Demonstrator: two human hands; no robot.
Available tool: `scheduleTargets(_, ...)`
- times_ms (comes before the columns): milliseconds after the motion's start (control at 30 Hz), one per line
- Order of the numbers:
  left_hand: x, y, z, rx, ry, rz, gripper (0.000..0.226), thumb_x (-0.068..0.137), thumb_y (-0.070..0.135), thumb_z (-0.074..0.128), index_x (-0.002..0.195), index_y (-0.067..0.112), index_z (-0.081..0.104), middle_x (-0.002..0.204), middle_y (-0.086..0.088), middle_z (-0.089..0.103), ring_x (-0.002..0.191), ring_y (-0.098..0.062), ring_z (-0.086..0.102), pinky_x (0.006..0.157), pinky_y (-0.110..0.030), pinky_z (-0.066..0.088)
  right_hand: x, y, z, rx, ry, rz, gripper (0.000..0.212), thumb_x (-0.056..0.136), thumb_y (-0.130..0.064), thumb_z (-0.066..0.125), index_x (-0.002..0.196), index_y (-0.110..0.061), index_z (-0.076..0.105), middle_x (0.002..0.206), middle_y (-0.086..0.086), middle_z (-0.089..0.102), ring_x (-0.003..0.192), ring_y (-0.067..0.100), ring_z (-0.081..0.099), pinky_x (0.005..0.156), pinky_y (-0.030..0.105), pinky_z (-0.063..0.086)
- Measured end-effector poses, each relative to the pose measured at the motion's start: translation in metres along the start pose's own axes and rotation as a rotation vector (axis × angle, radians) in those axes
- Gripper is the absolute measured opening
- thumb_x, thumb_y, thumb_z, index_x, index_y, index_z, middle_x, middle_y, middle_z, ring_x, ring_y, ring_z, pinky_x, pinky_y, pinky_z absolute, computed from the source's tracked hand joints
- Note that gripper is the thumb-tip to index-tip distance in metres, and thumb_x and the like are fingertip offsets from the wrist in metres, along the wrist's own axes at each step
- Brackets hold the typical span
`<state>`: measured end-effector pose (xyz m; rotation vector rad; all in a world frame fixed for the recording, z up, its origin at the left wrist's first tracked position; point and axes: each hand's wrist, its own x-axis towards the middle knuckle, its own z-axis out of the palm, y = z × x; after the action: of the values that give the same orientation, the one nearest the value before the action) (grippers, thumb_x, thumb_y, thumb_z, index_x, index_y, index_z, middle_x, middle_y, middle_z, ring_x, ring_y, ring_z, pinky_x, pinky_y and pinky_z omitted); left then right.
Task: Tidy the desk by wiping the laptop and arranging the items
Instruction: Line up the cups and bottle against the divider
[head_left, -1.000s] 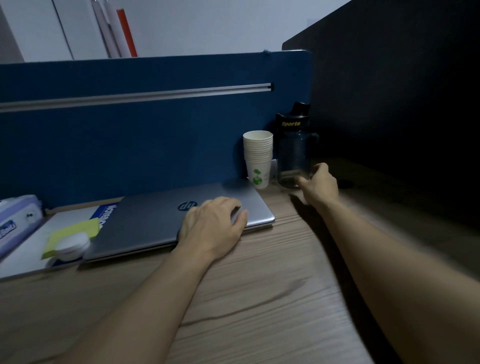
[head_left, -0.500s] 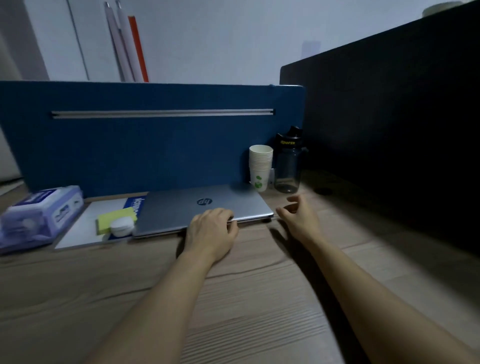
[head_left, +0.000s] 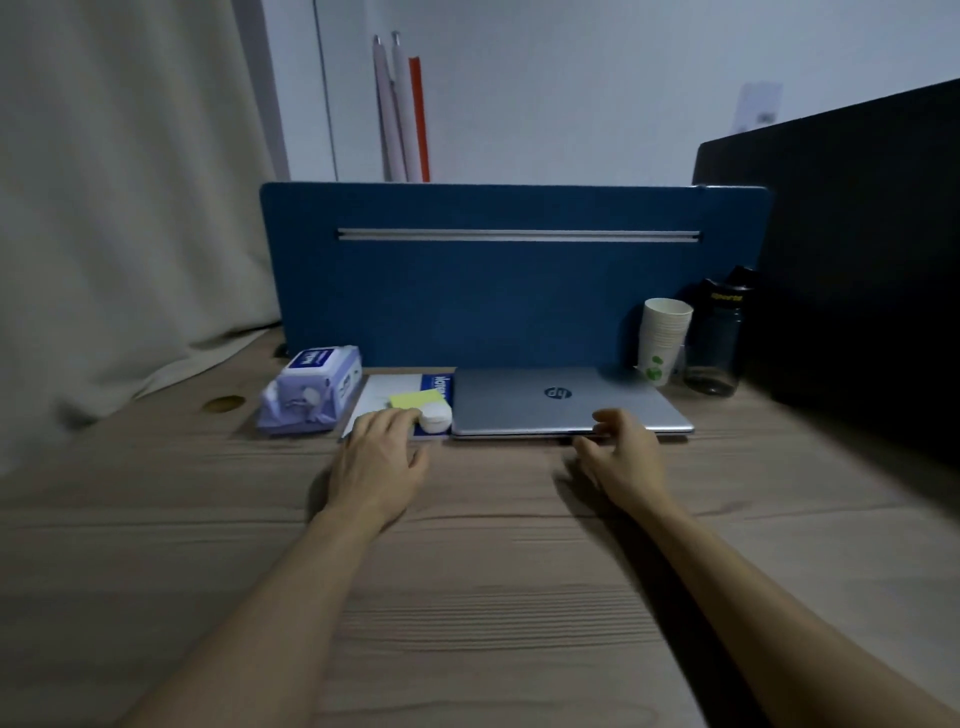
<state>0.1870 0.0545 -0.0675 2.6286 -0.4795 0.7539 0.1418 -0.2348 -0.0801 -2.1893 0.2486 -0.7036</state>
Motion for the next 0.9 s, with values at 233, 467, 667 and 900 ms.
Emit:
scheduleTargets(233,0.009,-0.024,0.004,0.010,-0.043,-0.050,0.043,0.095,0.033,0.048,0.135,0.020,0.048,0.138,-0.001,0.052,0.122,-0.021,0.048,0.095,-0.036,0.041,0.012,-0.035,0.051,-0.115,-0.017,-0.111,0.039,0.088,-0.036,0.068,0.121,-0.017,0.060,0.115,0.000,0.064,0.111,0.022,0.054,0.094,0.040,0.046)
scheduleTargets(467,0.034,-0.040,0.016,0.025,-0.057,-0.091,0.031,0.095,0.038,0.045,0.121,0.024,0.051,0.126,0.000,0.058,0.103,-0.026,0.057,0.067,-0.034,0.041,0.029,-0.049,0.083,-0.335,0.028,-0.314,0.027,0.092,-0.039,0.059,0.115,-0.024,0.060,0.115,-0.006,0.063,0.114,0.020,0.048,0.092,0.040,0.034)
scheduleTargets(667,0.054,-0.045,0.032,0.109,-0.044,-0.106,0.036,0.094,0.049,0.041,0.115,0.024,0.055,0.112,0.000,0.065,0.096,-0.024,0.059,0.062,-0.033,0.037,0.044,-0.052,0.098,-0.413,0.057,-0.431,0.023,0.095,-0.036,0.054,0.112,-0.021,0.060,0.110,-0.004,0.063,0.108,0.021,0.049,0.088,0.038,0.032)
scheduleTargets(900,0.070,-0.050,0.042,0.166,-0.041,-0.094,0.036,0.090,0.051,0.049,0.114,0.027,0.061,0.109,-0.001,0.068,0.102,-0.025,0.057,0.064,-0.033,0.040,0.058,-0.046,0.103,-0.374,0.104,-0.339,0.020,0.095,-0.036,0.050,0.105,-0.021,0.060,0.106,-0.002,0.063,0.102,0.022,0.050,0.086,0.039,0.030)
